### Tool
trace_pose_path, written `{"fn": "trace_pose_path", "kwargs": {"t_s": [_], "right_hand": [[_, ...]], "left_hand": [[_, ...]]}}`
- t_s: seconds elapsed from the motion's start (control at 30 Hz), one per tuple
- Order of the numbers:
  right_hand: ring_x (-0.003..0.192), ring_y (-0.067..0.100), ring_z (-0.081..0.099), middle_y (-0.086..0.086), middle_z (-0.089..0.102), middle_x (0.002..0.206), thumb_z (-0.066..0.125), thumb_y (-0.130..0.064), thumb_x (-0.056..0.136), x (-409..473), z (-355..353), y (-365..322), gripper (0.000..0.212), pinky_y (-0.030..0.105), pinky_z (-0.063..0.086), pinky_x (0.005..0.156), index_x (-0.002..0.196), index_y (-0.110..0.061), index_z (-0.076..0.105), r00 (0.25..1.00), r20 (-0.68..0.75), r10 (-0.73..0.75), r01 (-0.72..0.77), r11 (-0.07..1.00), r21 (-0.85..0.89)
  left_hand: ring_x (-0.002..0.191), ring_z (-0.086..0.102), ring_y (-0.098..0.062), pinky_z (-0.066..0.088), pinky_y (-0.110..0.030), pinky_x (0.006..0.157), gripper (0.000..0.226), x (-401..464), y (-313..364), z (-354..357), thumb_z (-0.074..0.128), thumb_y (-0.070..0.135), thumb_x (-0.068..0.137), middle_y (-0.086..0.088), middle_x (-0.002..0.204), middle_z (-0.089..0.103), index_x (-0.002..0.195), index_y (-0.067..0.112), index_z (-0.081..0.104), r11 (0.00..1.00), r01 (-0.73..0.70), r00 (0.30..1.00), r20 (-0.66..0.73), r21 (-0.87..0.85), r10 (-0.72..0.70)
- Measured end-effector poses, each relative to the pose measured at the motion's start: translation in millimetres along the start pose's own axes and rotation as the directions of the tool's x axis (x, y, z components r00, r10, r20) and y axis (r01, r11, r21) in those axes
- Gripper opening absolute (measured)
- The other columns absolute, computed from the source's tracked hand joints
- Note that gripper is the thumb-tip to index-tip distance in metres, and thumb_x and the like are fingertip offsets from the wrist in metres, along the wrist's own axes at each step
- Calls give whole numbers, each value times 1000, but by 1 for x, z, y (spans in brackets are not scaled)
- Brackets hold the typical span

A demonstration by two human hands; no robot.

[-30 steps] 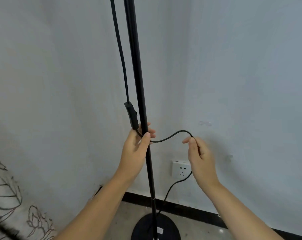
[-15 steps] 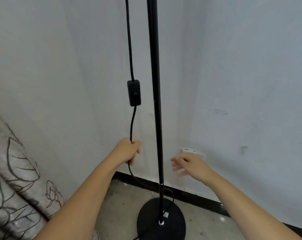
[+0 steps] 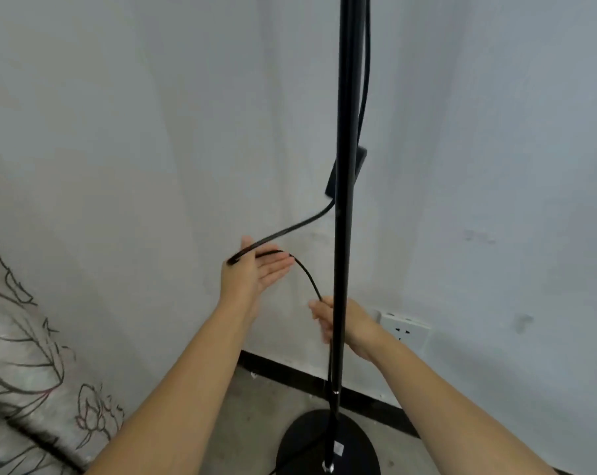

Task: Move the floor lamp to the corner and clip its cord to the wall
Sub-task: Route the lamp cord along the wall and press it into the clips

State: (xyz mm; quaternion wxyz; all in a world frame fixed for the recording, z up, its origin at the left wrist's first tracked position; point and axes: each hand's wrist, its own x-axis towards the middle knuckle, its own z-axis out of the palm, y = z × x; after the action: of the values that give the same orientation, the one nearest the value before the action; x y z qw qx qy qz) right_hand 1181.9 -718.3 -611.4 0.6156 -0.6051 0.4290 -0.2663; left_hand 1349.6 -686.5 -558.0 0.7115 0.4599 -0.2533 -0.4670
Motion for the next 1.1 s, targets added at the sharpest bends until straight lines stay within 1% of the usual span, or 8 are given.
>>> {"fn": "trace_pose_path", "kwargs": {"t_s": [0.2, 0.4, 0.47, 0.57, 0.67, 0.77, 0.93, 1.1], "right_hand": [[53, -9, 52, -24, 60, 52, 59, -27, 89, -21, -49, -40, 26, 8, 37, 54, 66, -30, 70, 824, -395, -405, 294, 903, -313], [68, -9, 55, -26, 60, 73, 49, -30, 91, -59, -82, -100, 17, -1, 36, 65, 90, -33, 66, 301, -549, -780, 353, 625, -696], [65, 7, 53, -8, 67, 74, 48, -22, 92, -61, -89, -95, 21, 17, 39, 63, 95, -21, 68, 379, -533, -757, 148, 618, -772], [83, 28, 65, 14, 71, 98, 43, -8, 89, -45, -83, -76, 32, 39, 53, 75, 115, -8, 61, 779, -483, -400, -89, 692, -717], [72, 20, 67, 13, 68, 94, 43, -7, 92, -26, -60, -64, 31, 35, 58, 64, 121, -10, 52, 911, -382, -154, -63, 864, -499], [43, 2, 55, 1, 60, 65, 49, -12, 93, -7, -38, -57, 12, 20, 51, 45, 95, -13, 61, 898, -394, -195, 70, 949, -309], [55, 3, 50, -14, 51, 56, 57, -22, 91, 15, -26, -56, 30, 9, 37, 54, 61, -25, 54, 771, -419, -480, 153, 777, -610], [67, 28, 61, 10, 65, 65, 56, -16, 90, 22, -29, -58, 23, 39, 49, 66, 73, -4, 66, 670, -462, -581, 235, 756, -611]], "left_hand": [[82, 72, -29, 49, -45, 95, 30, 16, 1, -8, 44, 23, 99, -25, 84, 72, 90, -2, 58, 900, 125, 992, 23, -418, -127], [61, 73, -18, 60, -28, 56, 23, 28, -11, 28, 47, 14, 98, -10, 66, 75, 87, 1, 63, 977, 113, 986, 144, -182, -87], [53, 69, -14, 59, -26, 53, 19, 31, -16, 37, 48, 11, 97, -9, 65, 71, 89, 2, 63, 997, 58, 991, 126, -54, -51], [49, 66, -11, 58, -23, 53, 15, 35, -22, 42, 46, 7, 97, -12, 75, 66, 96, 1, 59, 997, 17, 993, 112, 77, -25], [49, 67, -10, 57, -21, 53, 17, 36, -26, 45, 43, 7, 98, -13, 77, 66, 100, 0, 59, 992, 12, 989, 146, 130, -31], [52, 68, -9, 59, -21, 58, 20, 37, -26, 46, 44, 8, 97, -13, 78, 68, 101, -3, 60, 971, -36, 986, 169, 236, -5], [56, 70, -13, 61, -24, 64, 16, 41, -26, 46, 49, 6, 95, -18, 83, 71, 102, -7, 55, 928, -141, 977, 201, 345, 74], [55, 66, -14, 61, -33, 66, 20, 47, -34, 48, 63, 18, 88, -11, 84, 67, 99, 2, 57, 856, -255, 964, 188, 449, 189]]}}
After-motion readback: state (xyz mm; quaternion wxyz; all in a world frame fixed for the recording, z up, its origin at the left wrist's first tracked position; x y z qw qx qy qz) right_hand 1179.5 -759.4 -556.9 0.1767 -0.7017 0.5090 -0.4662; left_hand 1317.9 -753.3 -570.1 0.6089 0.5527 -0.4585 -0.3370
